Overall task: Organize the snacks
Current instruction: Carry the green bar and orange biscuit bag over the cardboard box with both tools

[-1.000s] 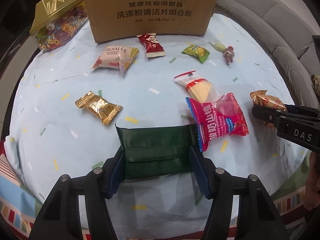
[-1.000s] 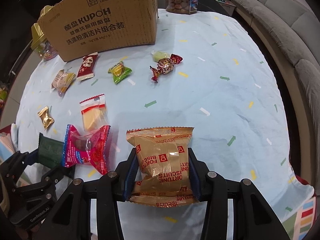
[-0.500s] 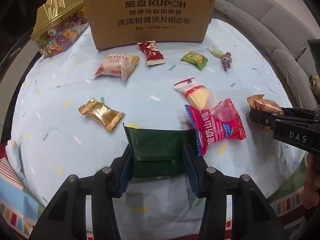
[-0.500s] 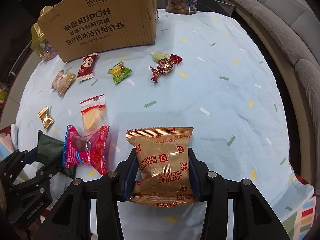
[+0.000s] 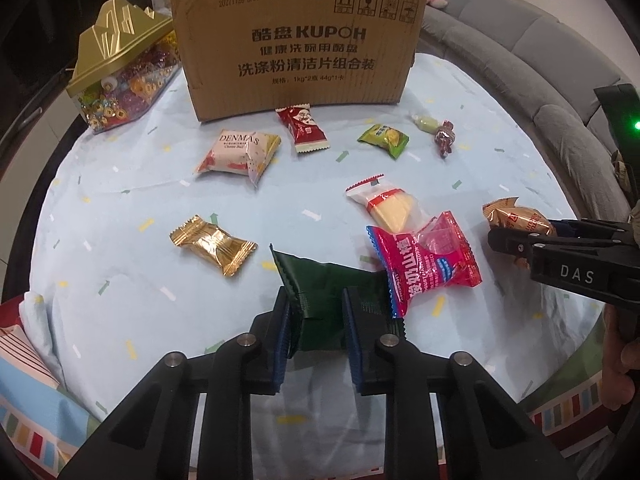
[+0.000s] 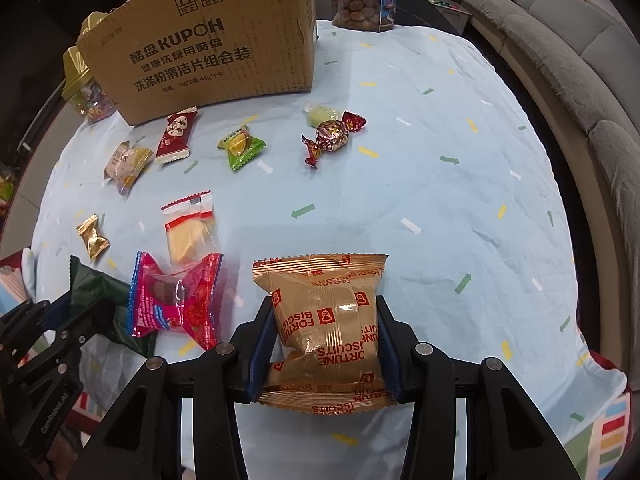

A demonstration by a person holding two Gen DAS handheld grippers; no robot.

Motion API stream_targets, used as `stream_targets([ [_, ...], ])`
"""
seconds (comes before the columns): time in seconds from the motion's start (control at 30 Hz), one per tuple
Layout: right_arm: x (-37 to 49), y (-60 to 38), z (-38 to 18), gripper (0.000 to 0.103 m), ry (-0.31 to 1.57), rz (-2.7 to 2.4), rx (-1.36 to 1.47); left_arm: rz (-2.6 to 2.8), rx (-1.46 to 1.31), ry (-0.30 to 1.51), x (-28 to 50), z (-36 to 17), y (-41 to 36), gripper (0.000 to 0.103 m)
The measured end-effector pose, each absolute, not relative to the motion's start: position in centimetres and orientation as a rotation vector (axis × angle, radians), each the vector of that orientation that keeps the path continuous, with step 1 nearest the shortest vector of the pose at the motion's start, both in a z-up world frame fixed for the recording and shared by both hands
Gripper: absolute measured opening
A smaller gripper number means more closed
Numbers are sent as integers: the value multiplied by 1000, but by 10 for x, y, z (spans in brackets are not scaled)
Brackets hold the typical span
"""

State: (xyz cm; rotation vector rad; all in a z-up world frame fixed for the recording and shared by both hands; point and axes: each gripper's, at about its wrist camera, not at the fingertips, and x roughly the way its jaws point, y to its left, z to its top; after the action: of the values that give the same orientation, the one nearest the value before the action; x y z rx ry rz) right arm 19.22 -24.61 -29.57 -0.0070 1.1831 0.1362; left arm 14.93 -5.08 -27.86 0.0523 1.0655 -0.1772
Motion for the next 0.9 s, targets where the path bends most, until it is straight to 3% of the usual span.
stream_targets([
  [0.9,190,-224,-241,47,1088,175,-27,-134,67,960,151,-226,-36,16],
])
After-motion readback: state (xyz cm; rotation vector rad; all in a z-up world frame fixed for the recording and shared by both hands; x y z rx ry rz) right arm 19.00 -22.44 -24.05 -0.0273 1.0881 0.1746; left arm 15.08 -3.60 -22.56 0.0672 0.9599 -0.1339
